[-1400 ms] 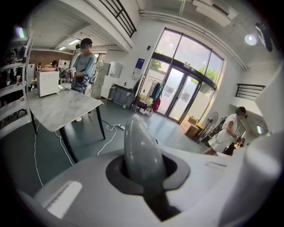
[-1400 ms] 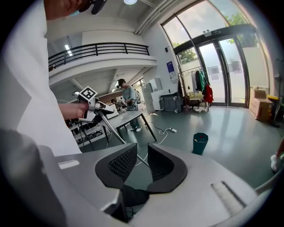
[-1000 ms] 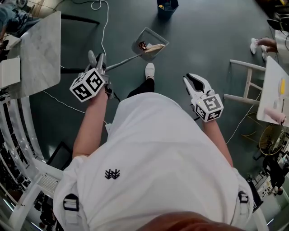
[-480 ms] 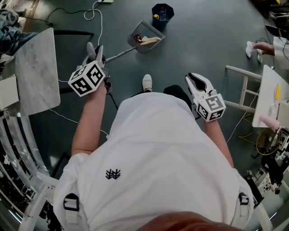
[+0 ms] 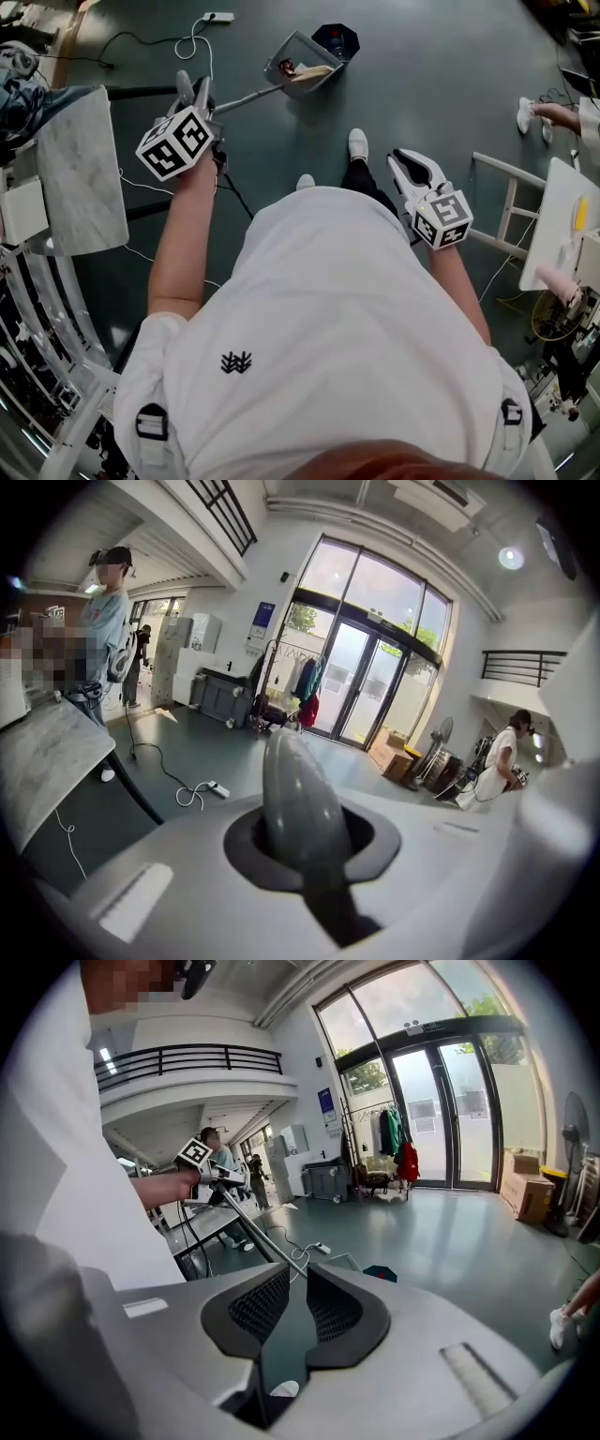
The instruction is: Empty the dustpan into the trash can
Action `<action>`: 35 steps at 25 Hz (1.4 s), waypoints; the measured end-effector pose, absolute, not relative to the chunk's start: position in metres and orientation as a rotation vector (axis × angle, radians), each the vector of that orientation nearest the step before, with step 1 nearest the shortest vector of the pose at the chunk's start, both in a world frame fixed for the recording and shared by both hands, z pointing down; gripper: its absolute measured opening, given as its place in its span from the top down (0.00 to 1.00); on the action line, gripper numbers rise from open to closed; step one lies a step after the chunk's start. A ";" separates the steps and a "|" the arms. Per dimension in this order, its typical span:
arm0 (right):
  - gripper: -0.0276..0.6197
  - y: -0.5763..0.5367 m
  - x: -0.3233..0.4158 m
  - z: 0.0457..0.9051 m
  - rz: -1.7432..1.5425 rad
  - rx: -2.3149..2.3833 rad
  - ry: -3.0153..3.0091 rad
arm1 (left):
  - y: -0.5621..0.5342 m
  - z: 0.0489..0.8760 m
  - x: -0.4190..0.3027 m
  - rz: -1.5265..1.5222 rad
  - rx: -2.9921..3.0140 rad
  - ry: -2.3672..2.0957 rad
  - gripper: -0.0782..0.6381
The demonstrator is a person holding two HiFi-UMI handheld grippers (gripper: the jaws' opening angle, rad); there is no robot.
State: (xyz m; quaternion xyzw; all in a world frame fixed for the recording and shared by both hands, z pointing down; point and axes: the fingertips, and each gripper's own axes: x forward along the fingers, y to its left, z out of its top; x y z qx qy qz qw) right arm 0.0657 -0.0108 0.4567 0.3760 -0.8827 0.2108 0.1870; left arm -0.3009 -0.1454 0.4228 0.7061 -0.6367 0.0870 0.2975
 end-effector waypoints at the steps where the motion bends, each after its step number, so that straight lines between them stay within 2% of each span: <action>1: 0.87 -0.023 0.072 0.456 0.595 1.046 -2.490 | -0.159 0.424 -0.295 0.242 1.872 -1.697 0.78; 8: 0.87 -0.110 0.125 0.454 0.597 0.999 -2.504 | -0.251 0.444 -0.257 0.323 1.849 -1.738 0.78; 17: 0.87 -0.168 0.178 0.466 0.647 1.006 -2.493 | -0.334 0.486 -0.217 0.425 1.855 -1.765 0.78; 35: 0.87 -0.207 0.220 0.480 0.703 1.020 -2.505 | -0.368 0.497 -0.079 0.856 2.208 -1.646 0.78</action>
